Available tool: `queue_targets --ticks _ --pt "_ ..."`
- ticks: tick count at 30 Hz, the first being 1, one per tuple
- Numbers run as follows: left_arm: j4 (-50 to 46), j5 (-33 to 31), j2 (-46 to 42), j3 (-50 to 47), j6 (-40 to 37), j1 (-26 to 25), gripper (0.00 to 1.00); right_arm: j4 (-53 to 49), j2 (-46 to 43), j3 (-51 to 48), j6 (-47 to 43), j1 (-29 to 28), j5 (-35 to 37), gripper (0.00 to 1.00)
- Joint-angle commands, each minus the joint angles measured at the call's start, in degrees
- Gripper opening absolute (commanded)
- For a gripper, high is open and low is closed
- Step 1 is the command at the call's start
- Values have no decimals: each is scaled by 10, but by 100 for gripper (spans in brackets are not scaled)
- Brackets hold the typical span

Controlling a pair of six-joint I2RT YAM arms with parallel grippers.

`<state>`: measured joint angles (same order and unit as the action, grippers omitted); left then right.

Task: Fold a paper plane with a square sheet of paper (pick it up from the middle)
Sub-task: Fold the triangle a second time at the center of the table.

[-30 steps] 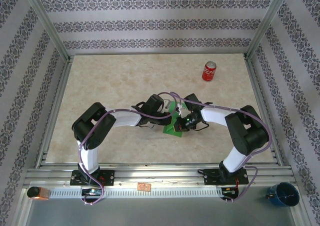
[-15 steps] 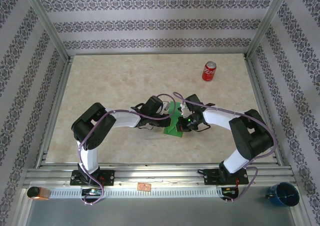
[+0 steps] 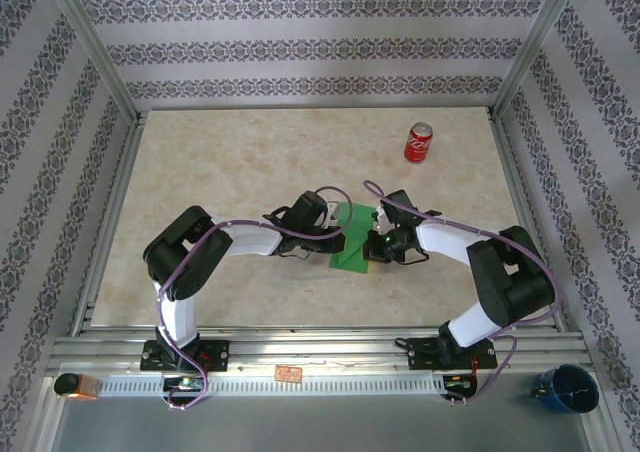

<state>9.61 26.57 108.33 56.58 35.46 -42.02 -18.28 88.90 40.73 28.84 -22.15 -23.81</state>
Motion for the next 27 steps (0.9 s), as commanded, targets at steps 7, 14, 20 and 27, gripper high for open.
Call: queue_targets --ticks 7,14,20,27 --pt "29 0 -5 -9 21 -18 0 24 21 18 4 29 -8 9" --pt "31 -3 -9 -5 27 -23 0 11 44 38 -15 40 -3 10" --pt "35 -6 -14 -8 31 -25 0 19 61 57 -37 44 -29 10" --pt "32 -10 -18 -7 32 -27 0 -2 102 94 -95 44 -74 12"
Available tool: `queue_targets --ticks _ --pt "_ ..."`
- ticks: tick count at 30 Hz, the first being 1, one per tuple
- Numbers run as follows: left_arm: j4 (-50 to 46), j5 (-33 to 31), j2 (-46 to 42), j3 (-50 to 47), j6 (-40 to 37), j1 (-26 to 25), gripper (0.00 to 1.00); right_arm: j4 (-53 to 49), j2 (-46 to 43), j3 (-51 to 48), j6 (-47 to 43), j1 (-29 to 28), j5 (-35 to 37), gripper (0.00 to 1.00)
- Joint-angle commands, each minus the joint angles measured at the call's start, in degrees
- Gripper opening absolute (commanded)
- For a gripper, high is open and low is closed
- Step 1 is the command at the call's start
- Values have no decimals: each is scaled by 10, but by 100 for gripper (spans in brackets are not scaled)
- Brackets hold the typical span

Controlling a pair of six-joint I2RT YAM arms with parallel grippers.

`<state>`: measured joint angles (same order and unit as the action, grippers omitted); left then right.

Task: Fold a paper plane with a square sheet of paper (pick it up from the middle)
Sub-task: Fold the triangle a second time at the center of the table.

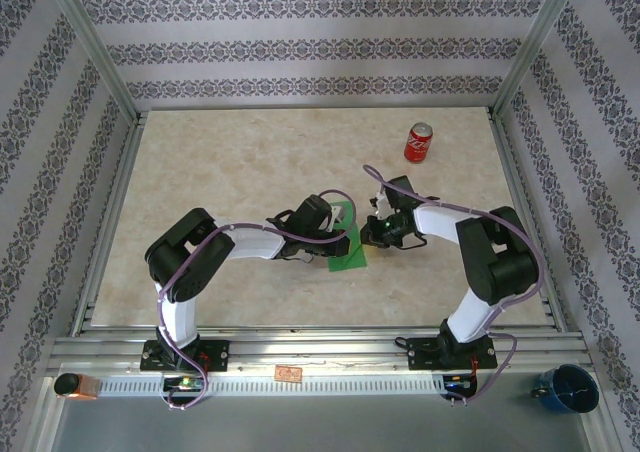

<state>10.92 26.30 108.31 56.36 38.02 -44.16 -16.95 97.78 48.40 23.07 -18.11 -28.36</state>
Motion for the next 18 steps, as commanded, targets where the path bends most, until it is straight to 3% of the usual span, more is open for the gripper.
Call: queue_targets --ticks 1,8,18 --pt "19 -7 -17 -5 6 -6 0 -18 18 21 -44 4 -31 13" --pt "11 -30 -21 -7 9 -6 0 -20 -23 17 -24 4 -31 14" --pt "8 -34 -21 0 7 -6 0 43 -122 -94 112 -9 -5 10"
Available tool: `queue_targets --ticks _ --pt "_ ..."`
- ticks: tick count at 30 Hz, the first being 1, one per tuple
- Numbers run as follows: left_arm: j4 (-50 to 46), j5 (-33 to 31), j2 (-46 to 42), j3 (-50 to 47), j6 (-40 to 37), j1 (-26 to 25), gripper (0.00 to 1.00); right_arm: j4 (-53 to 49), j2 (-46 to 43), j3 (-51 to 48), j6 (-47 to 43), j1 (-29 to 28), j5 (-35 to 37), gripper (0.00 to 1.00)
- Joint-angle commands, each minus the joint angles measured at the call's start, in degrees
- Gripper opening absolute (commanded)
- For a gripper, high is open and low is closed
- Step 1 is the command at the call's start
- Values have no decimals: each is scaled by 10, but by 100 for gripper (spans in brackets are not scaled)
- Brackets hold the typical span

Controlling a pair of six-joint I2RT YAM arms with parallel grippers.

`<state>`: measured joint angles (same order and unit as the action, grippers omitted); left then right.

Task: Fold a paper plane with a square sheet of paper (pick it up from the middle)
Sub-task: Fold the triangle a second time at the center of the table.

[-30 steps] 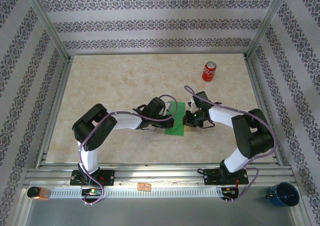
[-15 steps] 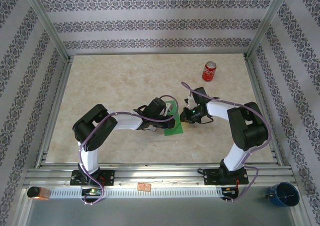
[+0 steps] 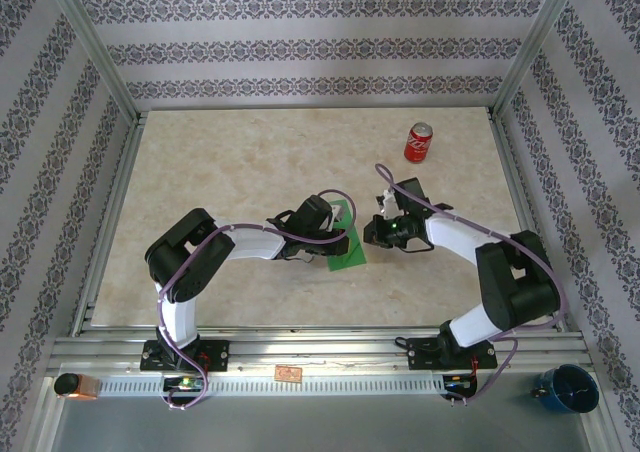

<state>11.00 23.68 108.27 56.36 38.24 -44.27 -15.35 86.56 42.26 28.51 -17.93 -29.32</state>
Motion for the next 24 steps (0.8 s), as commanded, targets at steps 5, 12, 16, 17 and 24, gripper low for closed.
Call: queue_targets --ticks 5,12,16,17,24 --pt "5 -5 -21 0 3 -5 0 84 -17 -67 107 -29 6 5" --pt "4 -6 -18 2 3 -5 0 128 7 -66 136 -40 -9 2" --pt "2 -7 -18 3 3 -5 0 130 24 -65 136 -48 -10 2" --pt "2 -7 -18 2 2 -5 0 130 26 -66 136 -50 -8 2" --pt "-4 -7 -17 8 -1 -5 0 92 38 -69 110 -52 35 1"
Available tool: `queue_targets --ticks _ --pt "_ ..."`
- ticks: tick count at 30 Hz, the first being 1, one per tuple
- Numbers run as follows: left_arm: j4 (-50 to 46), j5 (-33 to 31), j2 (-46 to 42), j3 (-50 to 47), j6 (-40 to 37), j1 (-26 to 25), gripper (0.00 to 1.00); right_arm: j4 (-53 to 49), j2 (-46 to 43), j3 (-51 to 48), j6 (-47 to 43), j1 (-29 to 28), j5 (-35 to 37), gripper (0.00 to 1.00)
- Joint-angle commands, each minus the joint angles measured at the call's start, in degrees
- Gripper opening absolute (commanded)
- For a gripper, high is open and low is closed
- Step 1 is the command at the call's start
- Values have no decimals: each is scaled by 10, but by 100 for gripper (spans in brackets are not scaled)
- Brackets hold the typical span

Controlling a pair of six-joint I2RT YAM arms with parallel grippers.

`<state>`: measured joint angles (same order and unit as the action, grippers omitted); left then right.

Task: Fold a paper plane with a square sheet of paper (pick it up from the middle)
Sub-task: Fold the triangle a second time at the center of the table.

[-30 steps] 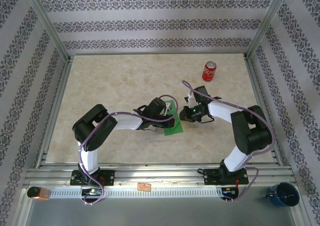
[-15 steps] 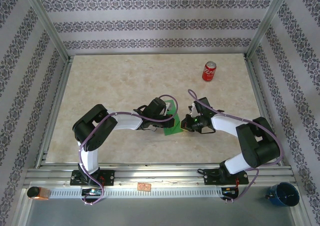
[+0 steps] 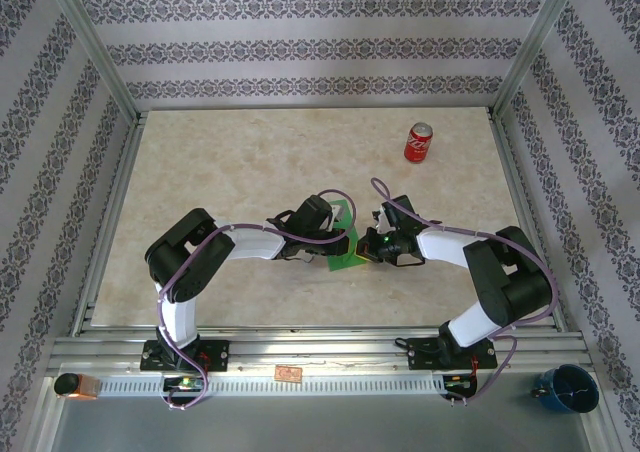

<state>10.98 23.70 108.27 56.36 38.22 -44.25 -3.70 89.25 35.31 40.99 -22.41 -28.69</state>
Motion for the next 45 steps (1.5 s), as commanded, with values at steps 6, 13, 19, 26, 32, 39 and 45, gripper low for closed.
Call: queue_targets --ticks 6,13,19,26,32,39,45 --pt "-47 -18 -18 29 -29 5 0 -77 25 4 -58 -2 60 0" --pt "-76 -20 2 48 -56 16 0 -84 28 9 -76 3 46 0" --pt "-81 -27 5 49 -61 18 0 -83 28 8 -76 5 45 0" --pt "-94 -37 10 48 -69 22 0 -83 29 9 -79 5 43 1" --pt "-87 -34 15 42 -66 30 0 -83 29 9 -79 5 42 1" --pt "-84 -32 18 38 -63 36 0 -83 26 8 -79 6 43 1" --pt "-82 -36 16 28 -61 40 0 -83 26 7 -78 6 41 1"
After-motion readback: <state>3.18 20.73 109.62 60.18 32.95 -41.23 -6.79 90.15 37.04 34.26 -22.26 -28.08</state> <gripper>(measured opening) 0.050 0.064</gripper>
